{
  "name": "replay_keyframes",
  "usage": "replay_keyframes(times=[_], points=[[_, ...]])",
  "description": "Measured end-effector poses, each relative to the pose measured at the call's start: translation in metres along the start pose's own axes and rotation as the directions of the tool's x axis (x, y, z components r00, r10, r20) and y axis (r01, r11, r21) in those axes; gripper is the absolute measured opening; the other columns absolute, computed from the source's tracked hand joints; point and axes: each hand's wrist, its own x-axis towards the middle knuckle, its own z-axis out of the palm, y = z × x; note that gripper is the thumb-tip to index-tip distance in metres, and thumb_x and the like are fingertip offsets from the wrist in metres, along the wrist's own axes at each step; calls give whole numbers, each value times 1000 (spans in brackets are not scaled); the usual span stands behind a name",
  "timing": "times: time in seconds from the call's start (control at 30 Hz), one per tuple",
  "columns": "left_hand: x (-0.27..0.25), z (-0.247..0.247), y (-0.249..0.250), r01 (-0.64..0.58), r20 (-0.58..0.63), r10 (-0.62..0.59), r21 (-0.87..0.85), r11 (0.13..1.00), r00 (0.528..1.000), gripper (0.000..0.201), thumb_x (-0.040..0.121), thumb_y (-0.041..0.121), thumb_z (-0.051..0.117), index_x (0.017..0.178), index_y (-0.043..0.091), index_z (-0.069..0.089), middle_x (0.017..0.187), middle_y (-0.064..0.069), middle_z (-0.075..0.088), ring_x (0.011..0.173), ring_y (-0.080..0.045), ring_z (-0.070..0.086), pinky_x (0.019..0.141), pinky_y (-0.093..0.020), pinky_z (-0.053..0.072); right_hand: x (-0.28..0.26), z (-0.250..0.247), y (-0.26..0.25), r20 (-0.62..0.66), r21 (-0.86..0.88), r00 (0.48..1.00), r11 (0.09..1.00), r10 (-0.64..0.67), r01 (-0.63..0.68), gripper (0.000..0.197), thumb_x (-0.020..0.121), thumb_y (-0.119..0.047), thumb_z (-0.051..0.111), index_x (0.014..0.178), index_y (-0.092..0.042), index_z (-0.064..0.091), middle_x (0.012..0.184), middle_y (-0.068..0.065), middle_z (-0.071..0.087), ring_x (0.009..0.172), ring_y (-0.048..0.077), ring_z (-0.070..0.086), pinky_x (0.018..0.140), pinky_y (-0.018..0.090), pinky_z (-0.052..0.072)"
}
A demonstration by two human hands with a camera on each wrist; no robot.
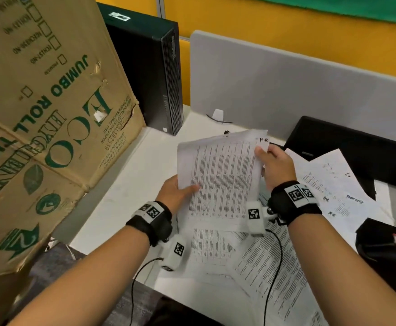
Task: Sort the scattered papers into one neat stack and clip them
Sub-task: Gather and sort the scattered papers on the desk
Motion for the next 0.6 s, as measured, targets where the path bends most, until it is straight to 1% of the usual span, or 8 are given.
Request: replay_keyframes(times=[0.07, 0.1, 0.17, 0.27, 0.37, 0.47, 0.53, 0.6], points=[[-3, 0, 1, 0, -117, -9, -79, 997, 993, 15, 91, 9, 63, 105, 13, 67, 93, -1, 73, 64, 2, 70, 56, -13, 54, 11, -1, 7, 19, -16, 999, 999, 30, -30, 34, 87, -28, 68, 120, -21, 61, 105, 0, 73, 99, 18, 69, 89, 39, 56], [-3, -3, 2, 3, -165, -22, -117, 993, 986, 14, 92, 7, 61, 104, 10, 66, 87, -1, 72, 58, 2, 69, 49, -11, 51, 17, -4, 12, 10, -84, 999, 996, 41, -40, 39, 87, -27, 69, 124, -22, 58, 108, 0, 71, 102, 19, 67, 90, 39, 55], [-1, -15, 0, 16, -242, -55, -163, 987, 969, 16, 92, 9, 62, 106, 9, 67, 88, -3, 73, 61, -2, 71, 48, -13, 51, 28, -13, 27, -30, -346, 997, 935, 68, -74, 49, 86, -22, 71, 130, -20, 52, 118, 2, 65, 109, 22, 62, 92, 36, 50], [1, -34, -1, 43, -323, -112, -215, 976, 940, 17, 90, 10, 64, 107, 12, 67, 93, -5, 74, 68, -13, 73, 48, -16, 52, 41, -23, 54, -20, -682, 993, 725, 118, -100, 59, 81, -16, 77, 133, -16, 50, 131, 7, 57, 122, 27, 52, 103, 38, 41], [1, -47, -8, 93, -361, -162, -203, 975, 918, 18, 89, 7, 64, 107, 9, 66, 92, -7, 72, 73, -16, 69, 50, -19, 53, 46, -20, 72, 25, -819, 986, 569, 163, -74, 66, 77, -22, 80, 135, -21, 48, 131, 5, 56, 127, 28, 39, 103, 41, 36], [-2, -51, -15, 137, -351, -211, -224, 965, 912, 21, 88, 5, 65, 109, 7, 66, 100, -12, 72, 84, -26, 71, 68, -29, 57, 49, -14, 82, 27, -903, 984, 426, 177, -52, 67, 76, -29, 79, 135, -26, 47, 129, 3, 55, 125, 28, 37, 101, 42, 36], [-5, -49, -15, 154, -336, -220, -212, 965, 916, 21, 89, 2, 63, 111, 3, 64, 95, -10, 71, 77, -20, 68, 56, -21, 55, 51, -11, 87, 27, -941, 981, 335, 191, -39, 65, 74, -32, 79, 132, -27, 48, 128, 4, 55, 123, 28, 38, 98, 42, 37], [-8, -46, -11, 160, -328, -218, -194, 968, 919, 21, 91, 1, 60, 112, 2, 62, 90, -7, 69, 70, -13, 64, 43, -12, 48, 53, -9, 91, 33, -958, 979, 286, 203, -27, 52, 77, -33, 75, 123, -27, 52, 123, 5, 55, 119, 29, 41, 94, 41, 38]])
